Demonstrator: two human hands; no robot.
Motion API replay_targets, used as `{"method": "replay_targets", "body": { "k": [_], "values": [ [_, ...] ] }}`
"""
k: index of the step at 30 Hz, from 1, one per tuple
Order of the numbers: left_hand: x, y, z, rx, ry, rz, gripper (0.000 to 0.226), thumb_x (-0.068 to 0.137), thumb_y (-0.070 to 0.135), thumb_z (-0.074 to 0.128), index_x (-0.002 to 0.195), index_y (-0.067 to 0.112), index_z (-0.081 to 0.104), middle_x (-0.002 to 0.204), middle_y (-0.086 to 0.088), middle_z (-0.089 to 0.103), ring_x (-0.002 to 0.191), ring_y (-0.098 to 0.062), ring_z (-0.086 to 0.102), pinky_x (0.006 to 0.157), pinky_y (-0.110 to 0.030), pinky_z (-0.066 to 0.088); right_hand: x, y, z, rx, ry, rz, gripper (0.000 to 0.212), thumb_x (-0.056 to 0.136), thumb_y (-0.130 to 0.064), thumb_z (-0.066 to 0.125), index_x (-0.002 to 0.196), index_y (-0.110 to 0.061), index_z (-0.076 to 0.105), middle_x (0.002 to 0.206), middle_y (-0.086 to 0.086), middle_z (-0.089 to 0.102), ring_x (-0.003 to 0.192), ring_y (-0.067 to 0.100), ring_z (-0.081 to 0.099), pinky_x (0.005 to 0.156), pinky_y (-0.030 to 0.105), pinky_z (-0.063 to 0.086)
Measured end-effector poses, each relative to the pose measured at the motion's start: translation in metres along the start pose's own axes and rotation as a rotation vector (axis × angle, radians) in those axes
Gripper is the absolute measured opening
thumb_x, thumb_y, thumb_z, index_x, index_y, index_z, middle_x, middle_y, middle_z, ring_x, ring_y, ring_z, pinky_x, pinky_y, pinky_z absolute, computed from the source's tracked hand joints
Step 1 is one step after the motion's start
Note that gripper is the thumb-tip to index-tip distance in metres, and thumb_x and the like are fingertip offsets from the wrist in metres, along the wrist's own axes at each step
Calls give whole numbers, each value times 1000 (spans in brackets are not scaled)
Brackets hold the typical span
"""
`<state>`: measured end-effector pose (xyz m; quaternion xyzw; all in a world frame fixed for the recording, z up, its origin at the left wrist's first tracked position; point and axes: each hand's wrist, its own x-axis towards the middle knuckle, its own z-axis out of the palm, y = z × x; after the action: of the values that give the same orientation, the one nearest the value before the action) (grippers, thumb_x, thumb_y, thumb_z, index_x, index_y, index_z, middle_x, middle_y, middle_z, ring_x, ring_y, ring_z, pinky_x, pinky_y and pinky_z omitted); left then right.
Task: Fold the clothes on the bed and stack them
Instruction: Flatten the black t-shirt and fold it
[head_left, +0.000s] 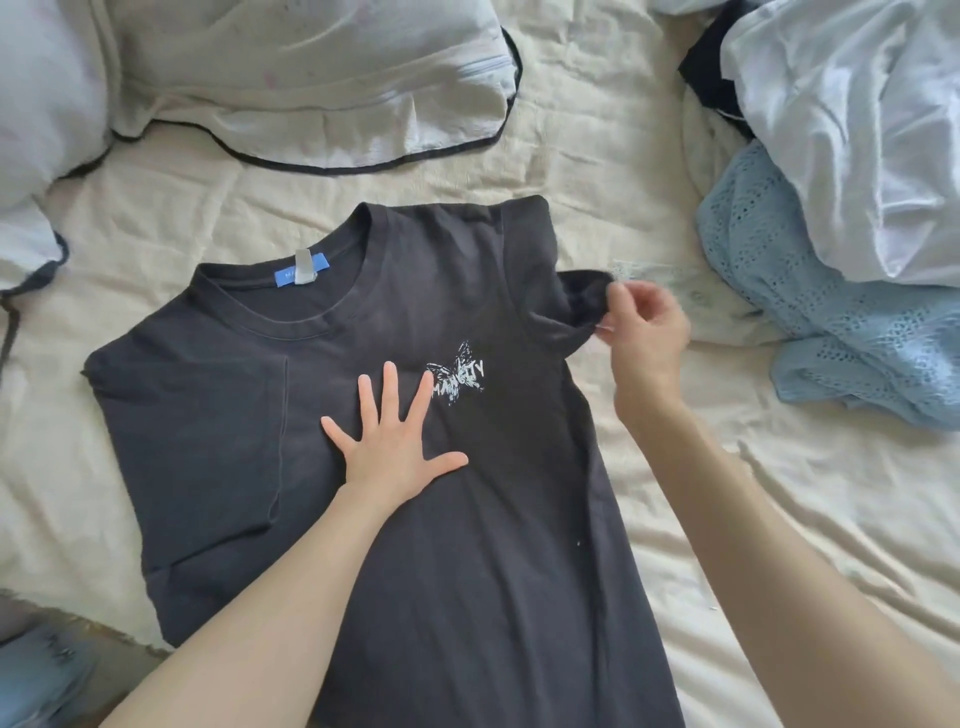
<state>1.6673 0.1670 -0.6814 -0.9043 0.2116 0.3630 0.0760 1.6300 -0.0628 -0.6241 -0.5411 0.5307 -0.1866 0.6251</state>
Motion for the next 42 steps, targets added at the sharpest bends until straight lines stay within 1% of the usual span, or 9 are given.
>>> {"method": "replay_targets", "body": {
  "k": [3, 7, 12, 17, 22, 26, 32, 36, 42],
  "values": [
    [1, 2, -2, -4, -22, -8, 103, 73, 83, 39, 143, 42, -24, 152, 0, -34, 141, -29, -28, 103, -73, 5, 3, 3, -17, -180, 163, -169, 8, 94, -15, 50, 88, -19, 49, 84, -10, 53, 73, 1, 51, 75, 26, 47],
    [2, 2, -3, 1, -40, -19, 103, 73, 83, 40, 143, 43, -25, 151, 1, -35, 140, -29, -29, 103, -73, 6, 24, 12, -27, 14, 0, 386, 25, 93, -22, 58, 111, -7, 48, 105, 8, 53, 82, 16, 55, 70, 31, 48],
    [3, 3, -5, 11, -53, -27, 103, 73, 83, 41, 143, 43, -24, 152, 0, -35, 141, -30, -28, 103, -73, 8, 34, 0, -14, -15, -115, 341, 8, 86, -12, 67, 87, -17, 62, 87, -1, 64, 86, 17, 61, 73, 30, 47],
    [4, 0, -14, -50, -100, -5, 85, 86, 69, 41, 145, 45, -15, 154, 4, -29, 143, -27, -24, 105, -70, 9, 16, -10, -1, -236, 159, -250, 13, 90, -18, 59, 88, -7, 66, 90, 3, 57, 84, 15, 51, 81, 30, 44],
    [4, -21, -41, -589, 103, -47, 40, 101, 16, 33, 136, 27, 49, 152, 3, 34, 143, -21, 22, 110, -45, 26, -40, 23, 4, -903, -571, -1016, 44, 70, 4, 58, 112, -5, 67, 123, 16, 60, 117, 34, 55, 98, 44, 41],
    [8, -35, -75, -1059, 215, -255, 33, 98, 13, 34, 123, 20, 56, 122, -4, 63, 106, -16, 58, 91, -27, 42, -58, 63, -6, -1371, -989, -801, 51, 94, -23, 53, 143, -18, 38, 153, 3, 29, 145, 20, 17, 118, 43, 1],
    [54, -6, -111, -796, 342, 4, 47, 96, 40, 47, 138, 20, 43, 136, 1, 48, 112, -12, 52, 91, -25, 38, -70, 59, -8, -601, -209, -142, 15, 94, -25, 54, 98, -13, 62, 88, -5, 62, 91, 17, 60, 84, 31, 46],
    [91, 26, -125, -756, 217, 30, 60, 93, 46, 52, 144, 18, 36, 141, 0, 46, 128, -19, 45, 110, -40, 33, -51, 46, 9, -186, -82, 477, 36, 91, -31, 59, 107, 2, 61, 83, 5, 64, 101, 37, 61, 94, 48, 49],
    [128, 56, -154, -1076, 189, -29, 21, 89, 27, 65, 103, 12, 69, 105, -4, 67, 104, -20, 63, 95, -34, 50, -23, 30, 19, 247, 57, 796, 6, 89, -9, 62, 95, -8, 61, 120, 18, 63, 111, 28, 61, 82, 31, 49]
  ]
}}
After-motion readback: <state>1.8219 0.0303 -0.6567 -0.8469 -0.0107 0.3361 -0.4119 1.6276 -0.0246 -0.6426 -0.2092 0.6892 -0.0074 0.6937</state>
